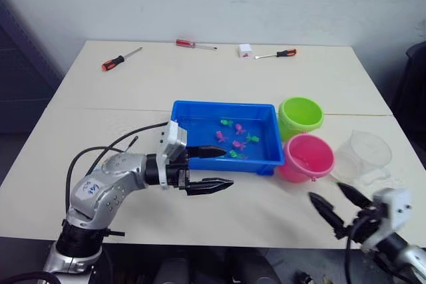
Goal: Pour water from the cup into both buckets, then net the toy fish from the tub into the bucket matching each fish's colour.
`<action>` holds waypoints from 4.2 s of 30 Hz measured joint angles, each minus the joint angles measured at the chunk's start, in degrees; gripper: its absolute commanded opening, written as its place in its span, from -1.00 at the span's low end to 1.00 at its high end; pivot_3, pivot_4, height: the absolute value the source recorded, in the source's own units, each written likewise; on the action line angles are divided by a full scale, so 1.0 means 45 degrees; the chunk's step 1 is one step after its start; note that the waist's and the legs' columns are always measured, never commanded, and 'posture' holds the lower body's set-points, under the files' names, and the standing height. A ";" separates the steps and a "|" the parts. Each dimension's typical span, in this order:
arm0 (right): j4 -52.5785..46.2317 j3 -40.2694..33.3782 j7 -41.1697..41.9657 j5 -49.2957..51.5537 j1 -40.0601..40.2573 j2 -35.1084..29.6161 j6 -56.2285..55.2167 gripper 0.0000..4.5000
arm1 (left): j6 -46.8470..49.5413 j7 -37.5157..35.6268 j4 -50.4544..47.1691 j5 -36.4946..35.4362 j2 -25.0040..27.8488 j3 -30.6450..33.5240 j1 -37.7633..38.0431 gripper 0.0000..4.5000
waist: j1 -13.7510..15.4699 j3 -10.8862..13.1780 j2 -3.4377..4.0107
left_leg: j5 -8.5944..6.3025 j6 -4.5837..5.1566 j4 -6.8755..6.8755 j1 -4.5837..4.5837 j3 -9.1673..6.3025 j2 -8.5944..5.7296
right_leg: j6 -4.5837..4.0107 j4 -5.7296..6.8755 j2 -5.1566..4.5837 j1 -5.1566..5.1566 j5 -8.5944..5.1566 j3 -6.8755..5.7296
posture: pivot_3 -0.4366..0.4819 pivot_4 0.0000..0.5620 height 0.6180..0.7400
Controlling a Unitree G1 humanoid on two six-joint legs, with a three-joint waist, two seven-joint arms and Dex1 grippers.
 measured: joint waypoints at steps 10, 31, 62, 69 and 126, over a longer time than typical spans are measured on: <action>0.2771 -0.0671 -0.3283 -0.1272 -0.2755 0.0157 0.0334 1.00 | -0.0241 -0.0520 0.0886 0.0150 -0.0071 -0.0406 -0.1126 0.99 | 0.0065 0.0002 0.0011 | 0.0013 -0.0006 -0.0001 -0.0008 0.0005 -0.0001 | 0.0001 -0.0002 0.0002 -0.0017 0.0004 0.0007 | -0.05 -0.47 1.00; 0.7240 -0.1333 -0.5446 -0.2358 -0.6018 -0.0211 0.0365 1.00 | -0.0899 0.0058 0.0869 0.0634 -0.0126 -0.0251 -0.1041 0.99 | 0.0039 -0.0003 0.0033 | 0.0015 0.0000 0.0001 -0.0011 0.0017 -0.0001 | 0.0004 0.0004 0.0007 -0.0019 0.0005 0.0019 | -0.05 -0.47 1.00; 0.8859 -0.1784 -0.4043 -0.1813 -0.8160 -0.0822 -0.2362 -0.99 | -0.0430 -0.0027 0.0819 0.0101 0.0189 0.0277 -0.1474 1.00 | 0.0053 0.0062 0.0166 | 0.0017 0.0002 0.0000 -0.0022 0.0025 0.0000 | 0.0008 -0.0002 0.0014 -0.0023 0.0007 0.0025 | -0.05 -0.47 1.00; 0.5904 -0.0286 -0.4273 -0.4672 -0.7199 -0.2664 -0.2256 -0.99 | -0.0421 -0.0536 0.1254 0.0070 0.0244 0.0253 -0.2200 1.00 | 0.0034 0.0068 0.0173 | 0.0027 -0.0015 0.0006 -0.0016 0.0027 0.0001 | 0.0009 0.0002 0.0027 -0.0023 0.0007 0.0033 | -0.05 -0.47 1.00; 0.6631 0.0505 -0.2537 -0.7920 -1.1159 -0.3512 0.1047 -0.99 | -0.2136 -0.0801 0.4816 0.1967 -0.0864 0.0159 -0.3958 1.00 | 0.0038 0.0083 0.0144 | 0.0055 -0.0023 0.0047 -0.0017 0.0036 0.0002 | 0.0009 0.0072 0.0025 -0.0047 0.0007 0.0041 | -0.05 -0.47 1.00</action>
